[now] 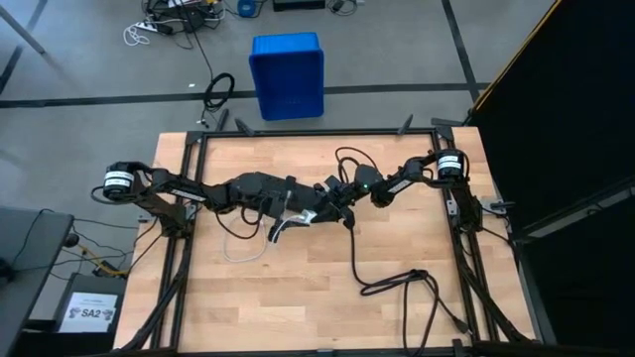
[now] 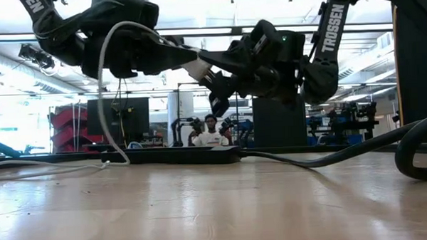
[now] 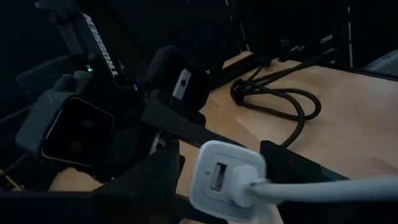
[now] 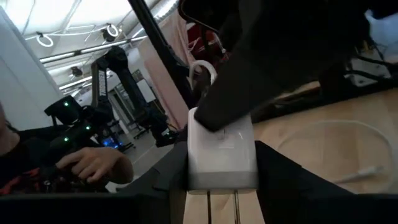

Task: Insert USB
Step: Remove the white USB cable from the white charger adapter

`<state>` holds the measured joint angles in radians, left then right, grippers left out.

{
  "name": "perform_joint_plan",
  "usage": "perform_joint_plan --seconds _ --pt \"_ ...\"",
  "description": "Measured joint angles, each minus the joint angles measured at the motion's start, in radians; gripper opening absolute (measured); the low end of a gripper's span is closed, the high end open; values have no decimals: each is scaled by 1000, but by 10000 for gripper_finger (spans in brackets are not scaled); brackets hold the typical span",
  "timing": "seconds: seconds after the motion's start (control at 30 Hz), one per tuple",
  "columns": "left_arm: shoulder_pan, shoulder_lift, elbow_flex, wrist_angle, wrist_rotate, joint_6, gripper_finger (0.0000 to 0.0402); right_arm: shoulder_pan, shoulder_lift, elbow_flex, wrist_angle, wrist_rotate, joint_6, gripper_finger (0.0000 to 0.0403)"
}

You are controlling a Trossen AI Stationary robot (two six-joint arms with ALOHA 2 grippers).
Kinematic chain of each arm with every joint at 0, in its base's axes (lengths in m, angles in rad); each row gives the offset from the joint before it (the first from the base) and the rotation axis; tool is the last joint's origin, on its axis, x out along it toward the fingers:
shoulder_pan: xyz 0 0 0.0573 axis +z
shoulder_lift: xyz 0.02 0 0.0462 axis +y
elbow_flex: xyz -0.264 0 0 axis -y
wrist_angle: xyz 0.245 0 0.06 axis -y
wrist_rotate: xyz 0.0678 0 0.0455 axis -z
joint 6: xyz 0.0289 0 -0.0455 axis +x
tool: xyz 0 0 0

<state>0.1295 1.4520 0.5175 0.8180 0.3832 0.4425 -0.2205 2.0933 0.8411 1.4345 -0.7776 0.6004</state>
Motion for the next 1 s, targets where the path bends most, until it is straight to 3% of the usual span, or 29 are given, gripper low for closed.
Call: perform_joint_plan --seconds 0.3,0.7,1.0 --pt "1 -49 0 -89 1 -6 198 4 0 -18 7 5 -5 118" --pt "1 -49 0 -107 10 -2 99 5 0 -20 -11 -4 -11 118" --pt "1 -75 1 -188 -3 -4 96 5 0 -20 -35 7 -18 118"
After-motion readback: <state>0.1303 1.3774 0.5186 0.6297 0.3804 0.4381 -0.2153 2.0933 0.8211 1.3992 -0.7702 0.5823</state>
